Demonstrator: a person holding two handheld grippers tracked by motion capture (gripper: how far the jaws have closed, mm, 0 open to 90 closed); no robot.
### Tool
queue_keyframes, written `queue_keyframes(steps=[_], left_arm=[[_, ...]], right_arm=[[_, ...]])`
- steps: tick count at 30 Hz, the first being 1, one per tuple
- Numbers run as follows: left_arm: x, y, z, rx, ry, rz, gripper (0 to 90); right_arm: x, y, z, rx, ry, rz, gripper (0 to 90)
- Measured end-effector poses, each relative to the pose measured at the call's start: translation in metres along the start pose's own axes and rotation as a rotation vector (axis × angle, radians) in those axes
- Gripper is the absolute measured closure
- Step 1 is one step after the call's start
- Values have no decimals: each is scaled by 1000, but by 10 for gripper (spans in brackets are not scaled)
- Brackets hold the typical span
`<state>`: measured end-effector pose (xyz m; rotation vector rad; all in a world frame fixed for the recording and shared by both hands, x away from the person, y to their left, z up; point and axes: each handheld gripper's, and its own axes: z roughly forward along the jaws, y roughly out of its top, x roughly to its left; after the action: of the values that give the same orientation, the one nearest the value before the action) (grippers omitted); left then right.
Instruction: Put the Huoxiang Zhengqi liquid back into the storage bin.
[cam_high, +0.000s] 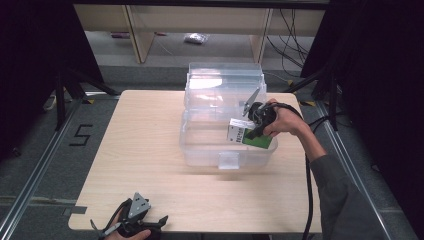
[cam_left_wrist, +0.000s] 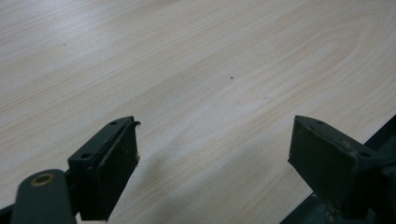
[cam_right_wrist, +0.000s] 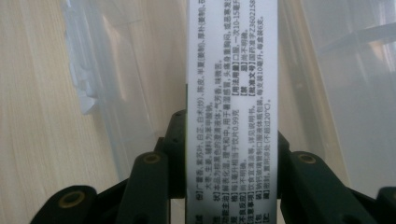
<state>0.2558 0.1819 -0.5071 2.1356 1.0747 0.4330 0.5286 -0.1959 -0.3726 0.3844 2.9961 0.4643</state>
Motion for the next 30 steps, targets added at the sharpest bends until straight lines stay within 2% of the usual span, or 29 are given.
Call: queue_keyframes(steps=[4, 5, 6, 8, 9, 10, 12, 13, 14, 15, 16, 18, 21, 22, 23, 25, 27, 28, 29, 30], left_arm=[[0, 0, 0, 1, -1, 3, 150], [1, 0, -1, 18, -5, 11, 150], [-2, 0, 1, -7, -4, -20, 150], [1, 1, -1, 24, -6, 8, 150], [1, 1, -1, 24, -6, 8, 150], [0, 0, 0, 1, 3, 3, 150], [1, 1, -1, 25, -6, 11, 150], [1, 1, -1, 25, -6, 11, 150], [1, 1, -1, 29, -5, 15, 150], [1, 1, -1, 23, -3, 13, 150], [-1, 0, 0, 3, -3, -8, 150], [-1, 0, 0, 4, -1, -10, 150], [-1, 0, 1, 0, 8, -13, 150], [-1, 0, 1, -1, 9, -14, 150], [-2, 0, 1, -8, 0, -23, 150], [-2, 0, 1, -8, -2, -21, 150], [-2, 0, 1, -6, -4, -22, 150], [-1, 0, 1, -4, 8, -17, 150], [-1, 0, 1, -3, 17, -10, 150], [-1, 1, 0, -11, 13, -12, 150]], right_arm=[[2, -2, 4, 7, 3, -1, 646], [1, -2, 5, 5, 6, -11, 646], [2, -4, 8, 10, 9, -14, 645], [2, -6, 11, 15, 11, -12, 645], [2, -6, 11, 15, 11, -12, 645], [1, -7, 12, 14, 18, -20, 645], [2, -9, 15, 34, 12, 8, 644], [2, -9, 15, 34, 12, 8, 644], [1, -9, 16, 29, 10, -14, 644], [0, -9, 19, 31, 5, -20, 642], [1, -9, 19, 39, 9, -11, 642], [1, -8, 21, 38, 12, -30, 641], [0, -8, 24, 54, 10, -19, 640], [0, -8, 24, 57, -6, -17, 640], [0, -8, 25, 63, -7, -22, 639], [1, -9, 26, 64, 2, -6, 639], [0, -9, 26, 66, -4, -15, 638], [-2, -9, 27, 81, -14, -52, 637], [-2, -9, 27, 86, -15, -43, 637], [0, -10, 26, 105, -19, -4, 636]])
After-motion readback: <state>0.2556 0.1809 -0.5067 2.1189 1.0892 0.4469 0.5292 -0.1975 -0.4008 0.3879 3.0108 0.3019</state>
